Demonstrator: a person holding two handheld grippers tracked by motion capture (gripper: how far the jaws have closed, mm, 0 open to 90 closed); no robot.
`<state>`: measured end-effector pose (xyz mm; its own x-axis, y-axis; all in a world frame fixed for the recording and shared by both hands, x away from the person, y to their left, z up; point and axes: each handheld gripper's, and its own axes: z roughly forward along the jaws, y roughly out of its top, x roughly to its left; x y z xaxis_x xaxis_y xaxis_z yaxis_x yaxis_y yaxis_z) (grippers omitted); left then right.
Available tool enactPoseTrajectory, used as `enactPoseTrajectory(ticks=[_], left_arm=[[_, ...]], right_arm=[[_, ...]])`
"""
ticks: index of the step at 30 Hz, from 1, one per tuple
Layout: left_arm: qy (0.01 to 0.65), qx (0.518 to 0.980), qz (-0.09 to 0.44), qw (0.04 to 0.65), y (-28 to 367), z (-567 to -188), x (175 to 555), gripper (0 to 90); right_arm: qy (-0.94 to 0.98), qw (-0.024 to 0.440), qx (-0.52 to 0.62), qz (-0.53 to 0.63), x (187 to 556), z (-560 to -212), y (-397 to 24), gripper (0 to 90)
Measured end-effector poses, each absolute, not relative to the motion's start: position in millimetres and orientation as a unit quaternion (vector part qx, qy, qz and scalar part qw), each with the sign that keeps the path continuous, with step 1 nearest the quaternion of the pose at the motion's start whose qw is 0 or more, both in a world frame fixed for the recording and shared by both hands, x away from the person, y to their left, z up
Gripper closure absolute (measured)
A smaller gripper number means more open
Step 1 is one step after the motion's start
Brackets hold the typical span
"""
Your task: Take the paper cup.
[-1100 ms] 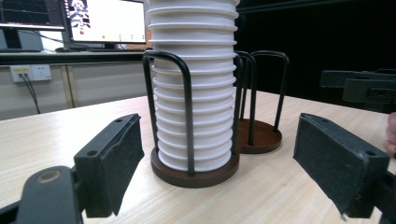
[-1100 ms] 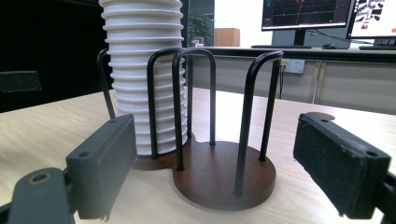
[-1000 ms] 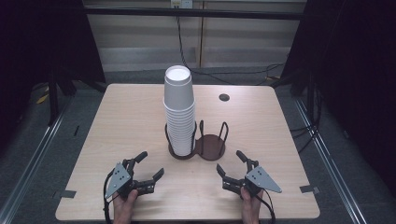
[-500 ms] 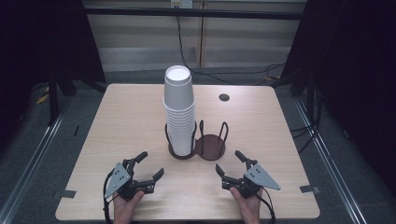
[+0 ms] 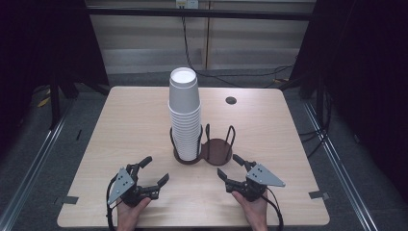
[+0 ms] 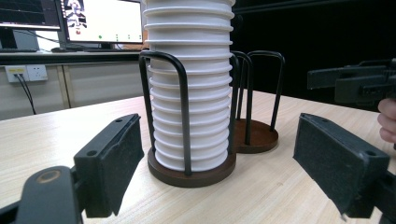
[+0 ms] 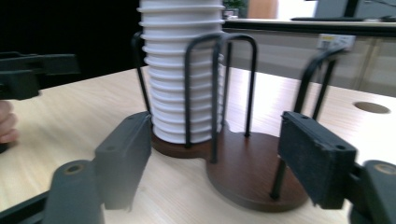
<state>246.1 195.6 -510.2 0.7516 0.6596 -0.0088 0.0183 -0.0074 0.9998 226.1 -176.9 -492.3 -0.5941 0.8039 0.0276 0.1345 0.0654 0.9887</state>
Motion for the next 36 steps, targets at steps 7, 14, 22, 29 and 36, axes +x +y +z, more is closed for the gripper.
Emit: enactPoseTrajectory(ticks=[7,14,22,29,36], left_arm=[[0.254,0.666,0.244,0.657,196,-510,246,15.7],[0.253,0.667,0.243,0.657,196,-510,246,15.5],[0.252,0.667,0.243,0.658,196,-510,246,15.5],[0.253,0.668,0.240,0.658,196,-510,246,15.5],[0.249,0.669,0.241,0.657,197,-510,246,15.5]], right_arm=[[0.673,0.255,0.337,0.607,231,-474,-172,26.1],[0.683,0.240,0.327,0.608,239,-453,-165,22.1],[0.692,0.215,0.319,0.611,250,-432,-159,17.5],[0.702,0.196,0.302,0.614,258,-416,-158,17.7],[0.712,0.179,0.278,0.620,266,-400,-157,23.7]])
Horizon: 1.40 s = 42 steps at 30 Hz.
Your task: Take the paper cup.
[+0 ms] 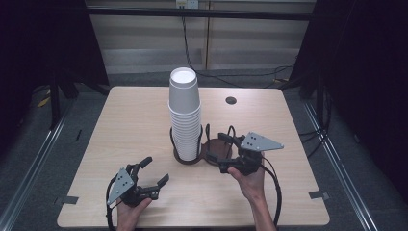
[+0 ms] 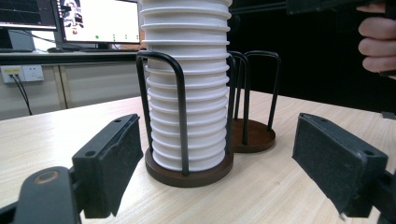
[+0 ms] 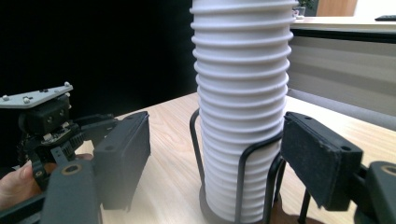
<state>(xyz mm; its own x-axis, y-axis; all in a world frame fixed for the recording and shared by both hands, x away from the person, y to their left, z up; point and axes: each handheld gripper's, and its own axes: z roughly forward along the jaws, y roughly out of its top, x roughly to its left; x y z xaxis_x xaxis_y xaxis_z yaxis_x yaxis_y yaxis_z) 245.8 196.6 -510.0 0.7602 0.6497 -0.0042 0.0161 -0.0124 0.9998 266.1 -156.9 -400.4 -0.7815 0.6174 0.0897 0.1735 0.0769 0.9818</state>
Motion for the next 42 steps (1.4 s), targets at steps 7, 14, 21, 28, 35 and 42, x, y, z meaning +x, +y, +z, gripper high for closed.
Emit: enactPoseTrajectory(ticks=[7,14,21,28,35,42], left_arm=[[0.248,0.669,0.241,0.657,197,-510,246,15.6],[0.248,0.669,0.240,0.658,197,-510,246,15.6],[0.249,0.669,0.240,0.658,197,-510,246,15.6],[0.247,0.670,0.237,0.659,197,-510,246,15.5],[0.248,0.669,0.233,0.661,196,-510,245,15.5],[0.248,0.669,0.233,0.660,196,-510,245,15.5]], right_arm=[[0.716,0.181,0.271,0.617,274,-384,-153,19.8],[0.719,0.175,0.264,0.619,282,-370,-151,18.5],[0.723,0.167,0.256,0.619,289,-358,-148,18.1],[0.726,0.164,0.250,0.619,297,-347,-146,16.9],[0.730,0.165,0.240,0.619,304,-330,-144,15.0],[0.744,0.158,0.233,0.605,316,-319,-136,13.5]])
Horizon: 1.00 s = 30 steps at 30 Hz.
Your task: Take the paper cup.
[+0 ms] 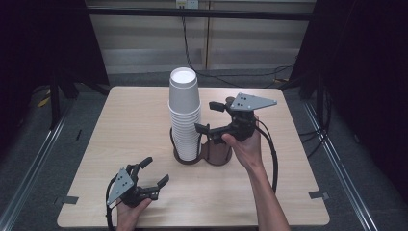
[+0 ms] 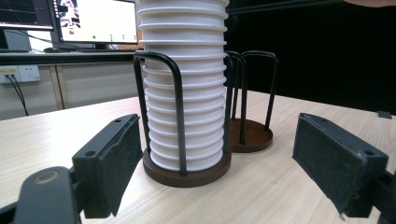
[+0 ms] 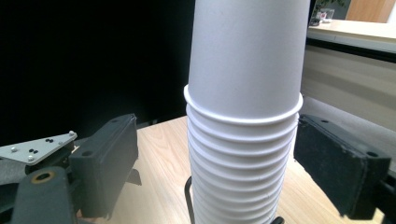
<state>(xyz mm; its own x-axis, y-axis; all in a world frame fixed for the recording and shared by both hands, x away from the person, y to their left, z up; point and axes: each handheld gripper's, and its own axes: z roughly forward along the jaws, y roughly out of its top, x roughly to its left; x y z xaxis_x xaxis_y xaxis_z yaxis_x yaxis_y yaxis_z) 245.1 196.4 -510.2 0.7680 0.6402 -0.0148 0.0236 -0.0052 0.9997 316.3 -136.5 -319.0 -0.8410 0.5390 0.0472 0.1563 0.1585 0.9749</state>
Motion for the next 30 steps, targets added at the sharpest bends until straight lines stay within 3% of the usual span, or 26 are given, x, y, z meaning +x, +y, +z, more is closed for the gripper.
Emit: enactPoseTrajectory(ticks=[30], left_arm=[[0.248,0.670,0.235,0.660,196,-510,245,15.7]], right_arm=[[0.792,0.147,0.223,0.550,360,-281,-111,13.4]])
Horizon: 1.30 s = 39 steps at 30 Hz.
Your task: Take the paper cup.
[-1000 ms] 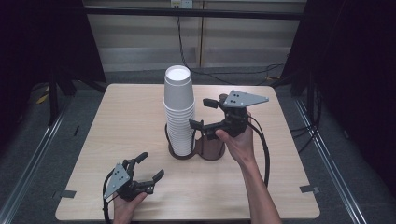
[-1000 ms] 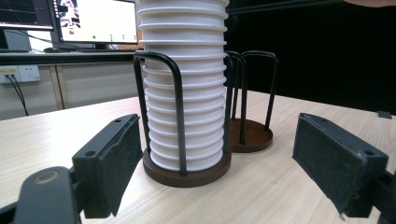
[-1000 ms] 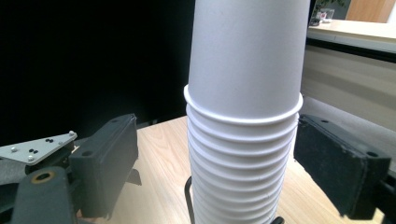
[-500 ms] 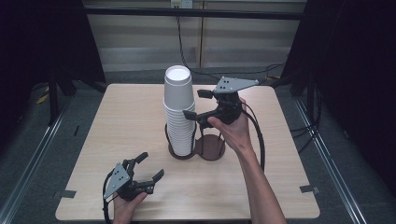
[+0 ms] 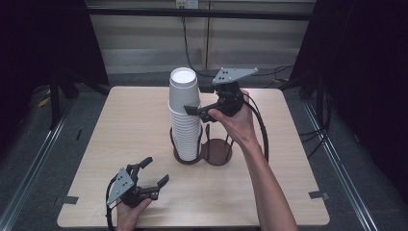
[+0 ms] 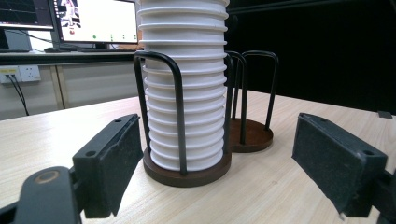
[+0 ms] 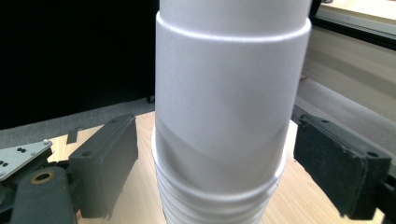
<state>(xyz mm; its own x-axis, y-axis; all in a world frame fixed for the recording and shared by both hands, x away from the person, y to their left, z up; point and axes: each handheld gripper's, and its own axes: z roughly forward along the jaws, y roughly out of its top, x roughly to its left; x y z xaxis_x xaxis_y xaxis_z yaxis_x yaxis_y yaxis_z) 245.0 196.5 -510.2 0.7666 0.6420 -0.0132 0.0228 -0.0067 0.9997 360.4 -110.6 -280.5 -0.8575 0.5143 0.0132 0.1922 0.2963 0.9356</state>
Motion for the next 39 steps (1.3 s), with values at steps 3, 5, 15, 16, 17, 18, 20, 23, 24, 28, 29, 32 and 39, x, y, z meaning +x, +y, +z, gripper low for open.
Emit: enactPoseTrajectory(ticks=[3,5,15,16,17,18,20,23,24,28,29,32,39], left_arm=[[0.248,0.670,0.235,0.660,196,-510,245,15.7],[0.248,0.670,0.235,0.660,196,-510,245,15.7],[0.248,0.670,0.235,0.660,196,-510,245,15.7],[0.248,0.670,0.235,0.659,197,-510,245,15.7],[0.248,0.670,0.235,0.660,197,-510,245,15.7],[0.248,0.670,0.235,0.660,197,-510,245,15.7],[0.248,0.670,0.233,0.660,196,-510,245,15.7],[0.248,0.670,0.235,0.659,197,-510,245,15.7],[0.248,0.669,0.235,0.660,197,-510,245,15.7],[0.248,0.670,0.235,0.660,197,-510,245,15.6],[0.248,0.670,0.235,0.660,197,-510,245,15.6],[0.248,0.670,0.234,0.660,196,-510,245,15.6],[0.247,0.670,0.235,0.660,197,-510,245,15.6]], right_arm=[[0.796,0.145,0.222,0.545,363,-276,-107,13.7],[0.801,0.145,0.223,0.537,366,-274,-104,13.8],[0.812,0.133,0.224,0.522,378,-265,-100,13.6],[0.813,0.134,0.225,0.521,379,-263,-99,13.2],[0.813,0.133,0.224,0.521,380,-261,-98,13.5],[0.813,0.132,0.223,0.521,380,-260,-98,13.3],[0.817,0.127,0.222,0.517,383,-258,-96,13.2],[0.820,0.125,0.219,0.514,385,-254,-92,13.5],[0.820,0.125,0.219,0.514,385,-253,-91,14.0],[0.822,0.122,0.215,0.513,388,-250,-86,14.5],[0.822,0.122,0.215,0.513,388,-249,-85,14.6],[0.819,0.119,0.216,0.518,390,-249,-83,16.1],[0.815,0.119,0.217,0.524,390,-249,-82,18.4]])
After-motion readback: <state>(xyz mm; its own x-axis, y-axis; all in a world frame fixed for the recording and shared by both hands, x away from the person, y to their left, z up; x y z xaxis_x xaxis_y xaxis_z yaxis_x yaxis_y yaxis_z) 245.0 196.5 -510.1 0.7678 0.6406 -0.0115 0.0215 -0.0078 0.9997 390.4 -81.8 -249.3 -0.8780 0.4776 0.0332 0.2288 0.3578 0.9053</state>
